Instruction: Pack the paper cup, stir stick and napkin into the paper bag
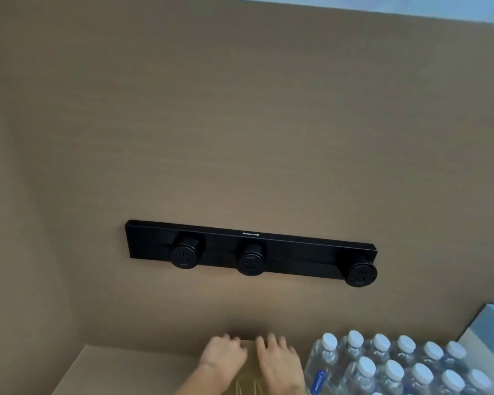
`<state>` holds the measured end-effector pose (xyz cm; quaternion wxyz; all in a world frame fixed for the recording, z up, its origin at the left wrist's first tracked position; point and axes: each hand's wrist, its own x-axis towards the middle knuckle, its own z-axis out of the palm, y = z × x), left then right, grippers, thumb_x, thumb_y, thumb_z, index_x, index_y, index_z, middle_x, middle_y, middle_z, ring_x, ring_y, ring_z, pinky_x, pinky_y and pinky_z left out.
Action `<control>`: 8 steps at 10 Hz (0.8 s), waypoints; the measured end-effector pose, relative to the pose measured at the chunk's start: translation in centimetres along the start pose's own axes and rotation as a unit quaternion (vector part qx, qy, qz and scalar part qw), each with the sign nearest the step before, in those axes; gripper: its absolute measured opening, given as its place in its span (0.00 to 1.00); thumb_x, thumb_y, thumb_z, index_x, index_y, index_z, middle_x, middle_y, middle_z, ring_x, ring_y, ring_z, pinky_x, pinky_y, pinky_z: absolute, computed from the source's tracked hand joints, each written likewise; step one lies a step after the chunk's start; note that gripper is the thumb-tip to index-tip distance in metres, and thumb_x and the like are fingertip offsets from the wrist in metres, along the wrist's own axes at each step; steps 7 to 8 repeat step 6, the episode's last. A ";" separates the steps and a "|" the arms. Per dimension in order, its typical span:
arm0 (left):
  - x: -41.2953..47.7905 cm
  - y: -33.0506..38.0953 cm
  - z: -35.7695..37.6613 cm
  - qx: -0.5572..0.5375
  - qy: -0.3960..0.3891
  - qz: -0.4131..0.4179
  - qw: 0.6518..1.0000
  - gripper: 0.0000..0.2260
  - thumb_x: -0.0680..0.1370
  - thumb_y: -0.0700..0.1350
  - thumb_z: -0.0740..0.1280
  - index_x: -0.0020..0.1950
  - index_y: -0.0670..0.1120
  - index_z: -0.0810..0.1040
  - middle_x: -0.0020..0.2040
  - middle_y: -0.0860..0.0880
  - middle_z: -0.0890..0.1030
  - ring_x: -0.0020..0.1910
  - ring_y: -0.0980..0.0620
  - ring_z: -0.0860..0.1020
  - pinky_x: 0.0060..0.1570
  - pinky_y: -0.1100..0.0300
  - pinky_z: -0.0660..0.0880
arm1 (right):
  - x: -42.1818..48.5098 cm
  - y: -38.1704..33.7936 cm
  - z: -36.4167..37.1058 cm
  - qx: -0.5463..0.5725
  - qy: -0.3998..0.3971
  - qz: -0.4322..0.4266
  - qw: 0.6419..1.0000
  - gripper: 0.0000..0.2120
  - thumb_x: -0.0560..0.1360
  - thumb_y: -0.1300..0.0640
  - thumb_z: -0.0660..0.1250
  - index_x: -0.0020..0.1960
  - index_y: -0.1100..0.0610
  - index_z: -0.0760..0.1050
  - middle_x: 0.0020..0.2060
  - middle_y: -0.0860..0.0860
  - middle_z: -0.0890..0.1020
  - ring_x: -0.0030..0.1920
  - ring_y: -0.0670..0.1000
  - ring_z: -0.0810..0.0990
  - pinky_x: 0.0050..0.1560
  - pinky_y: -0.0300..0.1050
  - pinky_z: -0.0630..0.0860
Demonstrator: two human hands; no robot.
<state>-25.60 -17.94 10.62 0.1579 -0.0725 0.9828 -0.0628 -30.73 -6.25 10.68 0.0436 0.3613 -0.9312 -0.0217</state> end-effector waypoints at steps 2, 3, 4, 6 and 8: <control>-0.8 0.3 -2.7 -0.061 -0.057 -0.047 0.995 0.17 0.76 0.38 0.66 0.65 0.41 0.75 0.67 0.39 0.77 0.66 0.38 0.76 0.63 0.45 0.75 | 0.9 1.1 -1.7 -0.005 -0.120 -0.039 0.992 0.18 0.80 0.62 0.54 0.69 0.57 0.66 0.65 0.60 0.73 0.67 0.61 0.69 0.62 0.58 0.70; -1.2 0.3 -4.3 -0.092 -0.081 -0.068 0.990 0.17 0.77 0.39 0.65 0.66 0.41 0.75 0.68 0.39 0.75 0.66 0.38 0.75 0.65 0.47 0.74 | 1.0 1.1 -4.1 0.013 -0.123 -0.049 0.991 0.20 0.77 0.61 0.60 0.68 0.56 0.66 0.65 0.59 0.74 0.67 0.61 0.70 0.63 0.56 0.70; -1.9 0.2 -6.3 -0.110 -0.080 -0.072 0.988 0.19 0.77 0.39 0.64 0.68 0.42 0.74 0.69 0.38 0.73 0.67 0.39 0.75 0.66 0.47 0.74 | 1.4 1.1 -6.2 0.032 -0.124 -0.049 0.991 0.18 0.77 0.57 0.62 0.66 0.56 0.68 0.64 0.59 0.75 0.65 0.61 0.72 0.62 0.55 0.71; -3.9 0.4 -10.6 -0.140 -0.075 -0.089 0.983 0.17 0.79 0.42 0.62 0.67 0.41 0.74 0.69 0.39 0.73 0.65 0.41 0.76 0.63 0.50 0.74 | 1.4 0.4 -11.0 0.047 -0.155 -0.030 0.986 0.17 0.76 0.51 0.62 0.63 0.54 0.74 0.62 0.57 0.78 0.61 0.59 0.78 0.58 0.54 0.75; -3.9 0.4 -10.6 -0.140 -0.075 -0.089 0.983 0.17 0.79 0.42 0.62 0.67 0.41 0.74 0.69 0.39 0.73 0.65 0.41 0.76 0.63 0.50 0.74 | 1.4 0.4 -11.0 0.047 -0.155 -0.030 0.986 0.17 0.76 0.51 0.62 0.63 0.54 0.74 0.62 0.57 0.78 0.61 0.59 0.78 0.58 0.54 0.75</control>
